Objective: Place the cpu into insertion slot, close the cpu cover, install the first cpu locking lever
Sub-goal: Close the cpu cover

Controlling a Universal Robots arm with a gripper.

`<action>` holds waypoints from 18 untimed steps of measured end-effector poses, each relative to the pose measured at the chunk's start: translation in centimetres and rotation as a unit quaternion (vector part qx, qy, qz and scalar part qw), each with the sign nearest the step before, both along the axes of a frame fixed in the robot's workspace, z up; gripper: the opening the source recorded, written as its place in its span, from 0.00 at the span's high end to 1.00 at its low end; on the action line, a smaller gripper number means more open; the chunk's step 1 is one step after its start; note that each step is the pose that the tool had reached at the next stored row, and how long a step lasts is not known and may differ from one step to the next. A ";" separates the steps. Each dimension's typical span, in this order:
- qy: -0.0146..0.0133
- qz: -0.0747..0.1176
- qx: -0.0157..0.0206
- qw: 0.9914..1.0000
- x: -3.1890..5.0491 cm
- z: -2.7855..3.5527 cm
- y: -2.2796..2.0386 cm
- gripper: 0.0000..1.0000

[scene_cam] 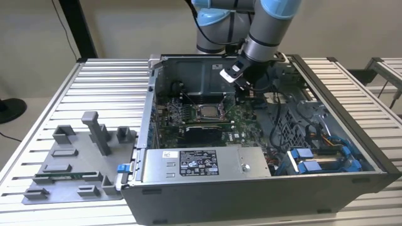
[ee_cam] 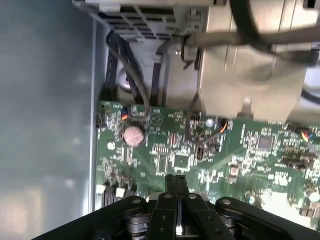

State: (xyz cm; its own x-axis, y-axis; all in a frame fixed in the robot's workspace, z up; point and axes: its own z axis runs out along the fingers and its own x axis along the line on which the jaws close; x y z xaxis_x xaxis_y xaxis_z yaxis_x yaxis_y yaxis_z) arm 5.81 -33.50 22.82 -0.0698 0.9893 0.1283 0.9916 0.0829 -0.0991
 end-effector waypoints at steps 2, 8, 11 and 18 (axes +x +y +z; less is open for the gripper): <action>0.000 0.000 0.000 1.000 -0.76 0.00 0.00 1.00; 0.000 0.000 0.002 1.000 -3.44 0.00 0.00 1.00; 0.000 0.000 0.003 1.000 -4.80 0.00 0.00 1.00; 0.000 -0.001 0.004 1.000 -6.08 0.11 0.00 1.00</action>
